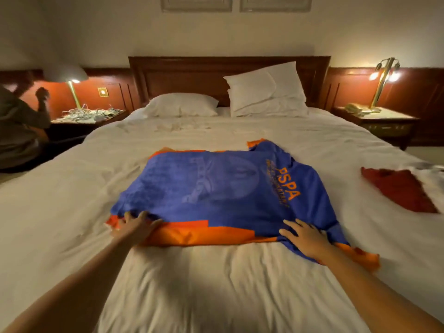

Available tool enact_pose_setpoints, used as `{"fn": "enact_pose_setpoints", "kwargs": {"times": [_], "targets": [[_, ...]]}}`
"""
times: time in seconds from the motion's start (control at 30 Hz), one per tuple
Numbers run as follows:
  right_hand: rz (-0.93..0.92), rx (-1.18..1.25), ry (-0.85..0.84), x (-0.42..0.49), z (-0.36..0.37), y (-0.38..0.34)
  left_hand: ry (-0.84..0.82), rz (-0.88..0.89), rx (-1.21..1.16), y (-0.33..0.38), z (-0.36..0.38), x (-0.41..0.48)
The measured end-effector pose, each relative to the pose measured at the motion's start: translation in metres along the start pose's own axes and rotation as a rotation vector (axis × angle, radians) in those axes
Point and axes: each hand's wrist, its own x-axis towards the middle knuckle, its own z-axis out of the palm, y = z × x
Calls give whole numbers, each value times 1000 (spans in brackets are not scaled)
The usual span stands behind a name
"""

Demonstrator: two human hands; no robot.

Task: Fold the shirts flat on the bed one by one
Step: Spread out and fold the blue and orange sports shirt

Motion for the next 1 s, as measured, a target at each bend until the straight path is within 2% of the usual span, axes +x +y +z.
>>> {"fn": "enact_pose_setpoints", "kwargs": {"times": [0.17, 0.27, 0.37, 0.47, 0.63, 0.73, 0.83, 0.93, 1.0], "targets": [[-11, -55, 195, -4, 35, 12, 284, -169, -239, -18, 30, 15], [-8, -62, 238, -4, 41, 15, 254, -164, -404, -20, 15, 31], [-7, -74, 255, -1, 41, 15, 181, -158, -180, -25, 2, 41], [0, -75, 256, 1, 42, 14, 277, -67, 55, -34, -2, 45], [7, -101, 261, -4, 41, 12, 371, 301, -101, -52, -8, 45], [6, -120, 255, -6, 39, 10, 363, 230, -31, -73, -33, 47], [-12, -150, 237, -9, 34, 8, 238, 32, 286, -90, -63, 48], [-81, -164, 210, -15, 22, 3, 100, -64, 586, -84, -68, 42], [-125, -151, 239, -24, 9, 4, 79, -26, 522, -64, -52, 33]]}}
